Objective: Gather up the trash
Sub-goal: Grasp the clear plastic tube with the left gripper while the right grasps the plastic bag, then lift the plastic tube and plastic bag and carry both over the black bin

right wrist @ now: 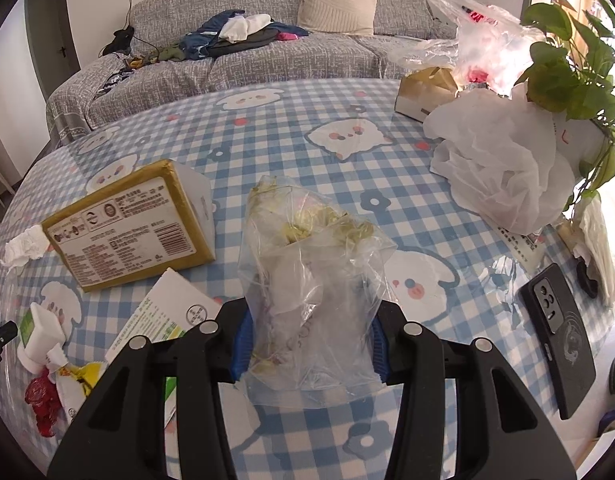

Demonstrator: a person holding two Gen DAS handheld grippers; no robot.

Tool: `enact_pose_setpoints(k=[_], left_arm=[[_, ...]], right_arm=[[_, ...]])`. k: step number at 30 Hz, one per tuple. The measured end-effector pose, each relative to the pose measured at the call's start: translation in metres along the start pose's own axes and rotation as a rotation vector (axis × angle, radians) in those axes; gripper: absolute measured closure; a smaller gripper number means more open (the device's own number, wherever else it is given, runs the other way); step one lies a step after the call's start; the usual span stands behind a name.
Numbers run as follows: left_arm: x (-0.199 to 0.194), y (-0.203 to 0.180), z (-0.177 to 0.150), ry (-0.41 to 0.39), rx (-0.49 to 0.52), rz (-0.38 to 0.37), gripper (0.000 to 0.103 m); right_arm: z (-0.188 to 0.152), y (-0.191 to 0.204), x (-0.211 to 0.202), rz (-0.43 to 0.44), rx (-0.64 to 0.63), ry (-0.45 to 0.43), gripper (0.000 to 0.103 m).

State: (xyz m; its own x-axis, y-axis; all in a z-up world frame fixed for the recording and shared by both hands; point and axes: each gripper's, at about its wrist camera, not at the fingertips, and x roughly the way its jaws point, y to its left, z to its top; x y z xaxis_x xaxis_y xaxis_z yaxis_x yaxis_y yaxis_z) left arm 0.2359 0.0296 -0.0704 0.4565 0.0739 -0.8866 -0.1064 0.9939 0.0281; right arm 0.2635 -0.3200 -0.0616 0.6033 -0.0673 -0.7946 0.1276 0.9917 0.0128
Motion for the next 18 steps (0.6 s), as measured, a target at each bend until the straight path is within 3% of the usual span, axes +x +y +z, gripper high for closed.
enact_pose_setpoints(k=[18], left_arm=[[-0.038,0.012,-0.027,-0.016,-0.023,-0.023,0.079]], right_arm=[[-0.022,0.008,-0.05,0.017,-0.014,-0.026,0.059]])
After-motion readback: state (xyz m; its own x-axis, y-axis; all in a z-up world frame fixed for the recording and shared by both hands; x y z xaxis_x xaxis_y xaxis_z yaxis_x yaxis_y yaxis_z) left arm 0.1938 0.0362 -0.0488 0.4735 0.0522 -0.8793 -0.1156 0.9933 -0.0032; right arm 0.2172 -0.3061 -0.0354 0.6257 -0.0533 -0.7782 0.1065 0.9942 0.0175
